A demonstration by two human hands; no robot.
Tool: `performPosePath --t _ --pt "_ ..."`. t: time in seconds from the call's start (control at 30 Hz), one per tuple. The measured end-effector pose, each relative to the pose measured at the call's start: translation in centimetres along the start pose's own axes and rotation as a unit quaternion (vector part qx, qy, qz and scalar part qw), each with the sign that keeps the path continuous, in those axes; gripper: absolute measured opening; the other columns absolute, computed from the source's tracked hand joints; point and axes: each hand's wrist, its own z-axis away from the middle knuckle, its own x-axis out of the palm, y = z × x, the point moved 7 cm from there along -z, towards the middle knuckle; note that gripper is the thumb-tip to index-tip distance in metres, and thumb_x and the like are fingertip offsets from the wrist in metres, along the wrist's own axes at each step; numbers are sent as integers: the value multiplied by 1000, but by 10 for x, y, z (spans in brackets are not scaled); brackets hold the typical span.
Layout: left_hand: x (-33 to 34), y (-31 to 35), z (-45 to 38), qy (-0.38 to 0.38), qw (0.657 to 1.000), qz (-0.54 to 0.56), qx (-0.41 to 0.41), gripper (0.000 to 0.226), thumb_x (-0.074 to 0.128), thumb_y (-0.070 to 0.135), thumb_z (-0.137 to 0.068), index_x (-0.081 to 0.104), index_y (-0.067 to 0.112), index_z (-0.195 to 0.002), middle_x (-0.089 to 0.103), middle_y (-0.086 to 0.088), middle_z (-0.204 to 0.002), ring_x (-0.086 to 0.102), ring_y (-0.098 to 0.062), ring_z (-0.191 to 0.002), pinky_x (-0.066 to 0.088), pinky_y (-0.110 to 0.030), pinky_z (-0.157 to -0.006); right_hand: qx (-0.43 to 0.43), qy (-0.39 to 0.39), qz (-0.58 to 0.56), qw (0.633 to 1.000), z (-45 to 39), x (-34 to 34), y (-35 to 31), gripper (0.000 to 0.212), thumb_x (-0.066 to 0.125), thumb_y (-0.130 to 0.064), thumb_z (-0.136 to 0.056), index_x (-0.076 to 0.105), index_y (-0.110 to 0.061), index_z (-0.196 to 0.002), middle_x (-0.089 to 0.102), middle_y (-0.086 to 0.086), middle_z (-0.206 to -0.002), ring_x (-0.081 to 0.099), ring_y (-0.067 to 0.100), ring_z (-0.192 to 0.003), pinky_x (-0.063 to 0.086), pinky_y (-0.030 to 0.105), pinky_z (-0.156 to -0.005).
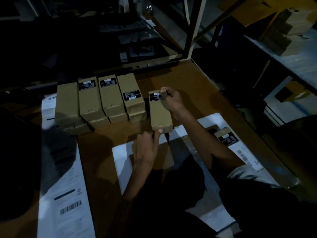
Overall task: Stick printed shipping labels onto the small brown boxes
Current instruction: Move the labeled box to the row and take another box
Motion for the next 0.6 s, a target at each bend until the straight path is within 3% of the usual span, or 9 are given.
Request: performPosePath --t 0.1,0.2,0.33,0.4,0.47,0.6 --pt "-9 8 55 6 999 -25 31 64 40 69 -93 72 15 -81 72 -8 -78 68 -26 -76 47 -31 -63 9 11 -4 1000 54 -17 9 27 56 -22 -103 62 -12 -127 63 2 -117 59 19 -113 49 33 -94" --pt "4 12 102 -60 996 -32 54 68 37 76 -90 63 15 -75 71 -11 -78 68 -33 -77 47 -35 -58 23 -3 3 1000 103 -27 24 25 54 -21 -104 62 -16 -127 64 3 -121 60 17 -111 50 32 -94" --pt "17 34 161 -136 987 -80 37 53 45 72 -90 53 21 -76 69 -10 -89 68 -31 -88 45 -32 -64 27 -39 12 999 158 -37 43 19 52 -20 -104 64 -22 -120 64 0 -112 63 16 -99 55 32 -82" --pt "21 41 183 -151 982 -109 21 53 49 70 -91 46 19 -76 58 -6 -84 65 -30 -92 37 -31 -65 30 -75 21 997 178 -39 51 23 51 -14 -105 61 -15 -126 60 0 -108 59 10 -90 51 22 -72" --pt "26 48 198 -155 980 -122 21 58 48 72 -90 39 18 -70 48 0 -72 61 -29 -81 34 -31 -62 14 -102 33 994 190 -42 56 25 50 -11 -105 60 -10 -128 58 4 -112 56 10 -91 47 18 -70" --pt "42 57 210 -147 984 -94 38 66 58 71 -84 35 16 -54 39 0 -51 45 -17 -50 31 -31 -51 0 -150 45 988 204 -49 57 30 51 -15 -105 59 -8 -133 60 10 -132 58 21 -116 47 24 -88"
